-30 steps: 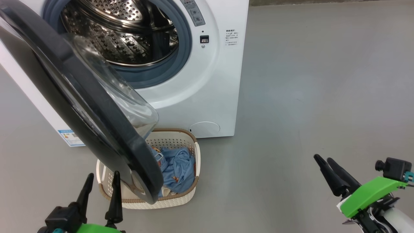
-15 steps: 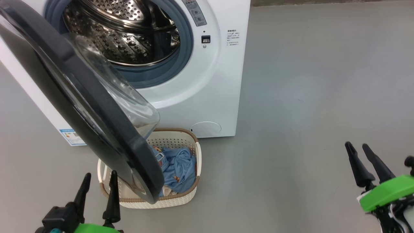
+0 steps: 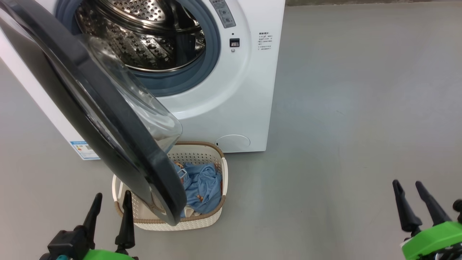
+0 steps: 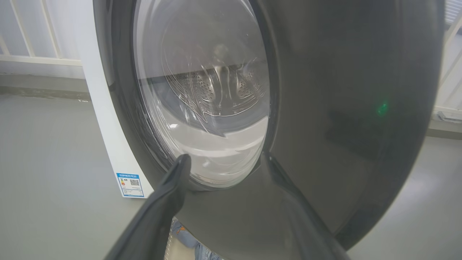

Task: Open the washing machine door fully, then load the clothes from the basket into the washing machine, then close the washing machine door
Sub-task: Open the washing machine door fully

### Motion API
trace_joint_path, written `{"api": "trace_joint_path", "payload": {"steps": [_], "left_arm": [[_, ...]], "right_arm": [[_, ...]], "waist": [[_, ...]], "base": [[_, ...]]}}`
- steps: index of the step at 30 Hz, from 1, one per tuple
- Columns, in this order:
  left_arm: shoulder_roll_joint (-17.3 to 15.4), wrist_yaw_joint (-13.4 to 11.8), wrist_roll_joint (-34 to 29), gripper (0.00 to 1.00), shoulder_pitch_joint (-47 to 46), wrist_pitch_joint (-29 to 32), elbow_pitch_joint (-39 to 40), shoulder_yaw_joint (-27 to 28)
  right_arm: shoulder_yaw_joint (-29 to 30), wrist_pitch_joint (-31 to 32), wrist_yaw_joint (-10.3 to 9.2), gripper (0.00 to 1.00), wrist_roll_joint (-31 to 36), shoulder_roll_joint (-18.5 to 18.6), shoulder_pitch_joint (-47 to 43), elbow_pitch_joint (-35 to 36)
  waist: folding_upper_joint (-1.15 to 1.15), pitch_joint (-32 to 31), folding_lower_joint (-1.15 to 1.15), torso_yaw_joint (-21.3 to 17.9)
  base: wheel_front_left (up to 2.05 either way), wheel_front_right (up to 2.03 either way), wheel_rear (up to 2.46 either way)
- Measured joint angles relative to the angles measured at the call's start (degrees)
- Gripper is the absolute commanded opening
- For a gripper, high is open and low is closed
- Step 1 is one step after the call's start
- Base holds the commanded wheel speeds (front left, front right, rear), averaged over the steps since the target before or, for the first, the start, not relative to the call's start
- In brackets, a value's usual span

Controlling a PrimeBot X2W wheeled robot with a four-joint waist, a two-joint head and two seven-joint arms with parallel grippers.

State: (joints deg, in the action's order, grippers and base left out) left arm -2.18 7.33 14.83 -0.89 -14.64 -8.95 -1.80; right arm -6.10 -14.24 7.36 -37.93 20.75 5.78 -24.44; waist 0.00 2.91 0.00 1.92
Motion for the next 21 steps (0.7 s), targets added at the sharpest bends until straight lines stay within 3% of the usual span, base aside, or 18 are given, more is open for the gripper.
{"api": "trace_joint_path", "payload": {"steps": [11, 12, 14, 15, 21], "left_arm": [[0.0, 0.0, 0.0, 1.0, 0.0, 0.0, -0.18, 0.09], [0.0, 0.0, 0.01, 0.65, 0.0, 0.0, -0.3, 0.05], [0.01, 0.0, 0.13, 0.13, -0.01, 0.0, -0.58, 0.05], [0.0, 0.0, 0.43, 0.0, -0.02, 0.0, -0.7, 0.05], [0.01, 0.0, 1.41, 0.0, -0.31, 0.0, -1.32, 0.24]], "right_arm": [[1.81, 0.0, 0.0, 1.0, 2.58, -2.29, -1.96, 0.29], [1.88, 0.0, 0.0, 1.0, 2.59, -2.34, -1.96, 0.3], [1.93, 0.0, 0.0, 1.0, 2.59, -2.45, -1.96, 0.32], [1.97, 0.0, 0.0, 1.0, 2.6, -2.48, -1.96, 0.33], [2.1, 0.0, 0.0, 1.0, 2.68, -2.79, -1.97, 0.58]], "waist": [[0.0, -0.13, 0.0, -0.08], [0.0, -0.15, 0.0, -0.09], [0.0, -0.21, 0.0, -0.05], [0.0, -0.23, 0.0, -0.02], [0.0, -0.43, 0.0, 0.34]], "base": [[0.0, 0.0, 0.0], [0.0, 0.0, 0.0], [0.0, 0.0, 0.0], [0.0, 0.0, 0.0], [0.0, 0.0, 0.0]]}}
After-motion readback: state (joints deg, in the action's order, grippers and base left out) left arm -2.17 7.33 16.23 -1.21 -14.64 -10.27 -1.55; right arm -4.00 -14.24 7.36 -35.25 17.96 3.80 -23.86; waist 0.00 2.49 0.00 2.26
